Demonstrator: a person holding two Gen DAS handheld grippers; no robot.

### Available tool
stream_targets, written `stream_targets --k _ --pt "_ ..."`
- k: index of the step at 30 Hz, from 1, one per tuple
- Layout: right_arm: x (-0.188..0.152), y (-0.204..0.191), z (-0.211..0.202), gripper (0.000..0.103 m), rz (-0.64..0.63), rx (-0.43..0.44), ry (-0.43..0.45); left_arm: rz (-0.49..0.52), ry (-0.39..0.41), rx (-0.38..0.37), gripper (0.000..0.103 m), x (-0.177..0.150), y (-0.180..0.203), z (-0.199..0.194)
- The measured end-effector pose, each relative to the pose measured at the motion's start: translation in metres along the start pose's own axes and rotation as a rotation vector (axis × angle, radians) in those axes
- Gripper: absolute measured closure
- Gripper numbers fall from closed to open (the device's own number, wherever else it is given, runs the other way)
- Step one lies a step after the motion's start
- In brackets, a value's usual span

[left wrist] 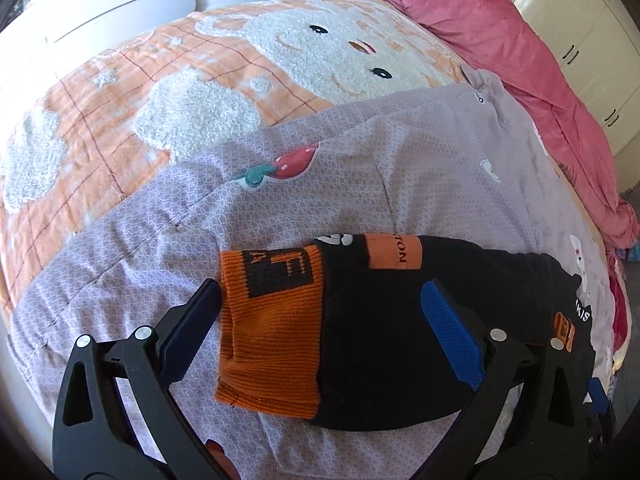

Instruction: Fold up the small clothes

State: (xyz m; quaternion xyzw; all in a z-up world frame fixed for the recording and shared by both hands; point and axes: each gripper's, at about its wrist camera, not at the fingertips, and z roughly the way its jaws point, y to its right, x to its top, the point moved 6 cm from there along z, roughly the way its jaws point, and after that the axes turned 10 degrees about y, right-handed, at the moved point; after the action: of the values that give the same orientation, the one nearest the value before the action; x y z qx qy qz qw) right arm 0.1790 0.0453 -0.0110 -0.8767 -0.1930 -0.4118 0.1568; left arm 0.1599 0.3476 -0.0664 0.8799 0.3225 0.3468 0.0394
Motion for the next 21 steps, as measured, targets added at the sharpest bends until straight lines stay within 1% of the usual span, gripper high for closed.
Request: stream_targets --k 1,3,4,5,6,8,10,12,14,15,21 --pt "-0.001 0.001 -0.001 0.004 -0.002 -0.002 0.001 0.003 0.0 0.004 0.01 0.0 0.0 0.001" --pt "-0.002 0.005 -0.006 0.004 -0.005 -0.01 0.004 0.019 0.002 0.02 0.023 -0.001 0.0 0.003" --pt "-0.003 0.008 -0.008 0.004 -0.003 -0.01 0.005 0.026 0.006 0.034 0.028 0.0 0.0 0.002" --pt "-0.004 0.011 -0.011 0.004 0.002 -0.011 0.006 0.026 0.012 0.036 0.039 0.001 -0.001 0.002" --pt "-0.005 0.014 -0.014 0.004 0.004 -0.012 0.007 0.02 0.017 0.019 0.058 0.001 -0.001 0.001" --pt "-0.007 0.019 -0.019 0.004 0.009 -0.012 0.01 -0.005 0.022 -0.01 0.071 0.003 -0.002 -0.001" --pt "-0.01 0.026 -0.025 0.004 0.016 -0.015 0.01 -0.023 0.029 -0.041 0.08 0.004 -0.002 -0.004" --pt "-0.013 0.033 -0.032 0.004 0.024 -0.021 0.014 -0.048 0.045 -0.095 0.091 0.007 0.002 -0.009" --pt "-0.016 0.04 -0.039 0.004 0.031 -0.031 0.019 -0.051 0.077 -0.141 0.095 0.01 0.009 -0.019" --pt "-0.019 0.045 -0.044 0.004 0.039 -0.035 0.023 -0.037 0.102 -0.158 0.096 0.013 0.016 -0.027" --pt "-0.032 0.069 -0.061 0.004 0.06 -0.066 0.029 0.048 0.197 -0.242 0.097 0.016 0.058 -0.064"
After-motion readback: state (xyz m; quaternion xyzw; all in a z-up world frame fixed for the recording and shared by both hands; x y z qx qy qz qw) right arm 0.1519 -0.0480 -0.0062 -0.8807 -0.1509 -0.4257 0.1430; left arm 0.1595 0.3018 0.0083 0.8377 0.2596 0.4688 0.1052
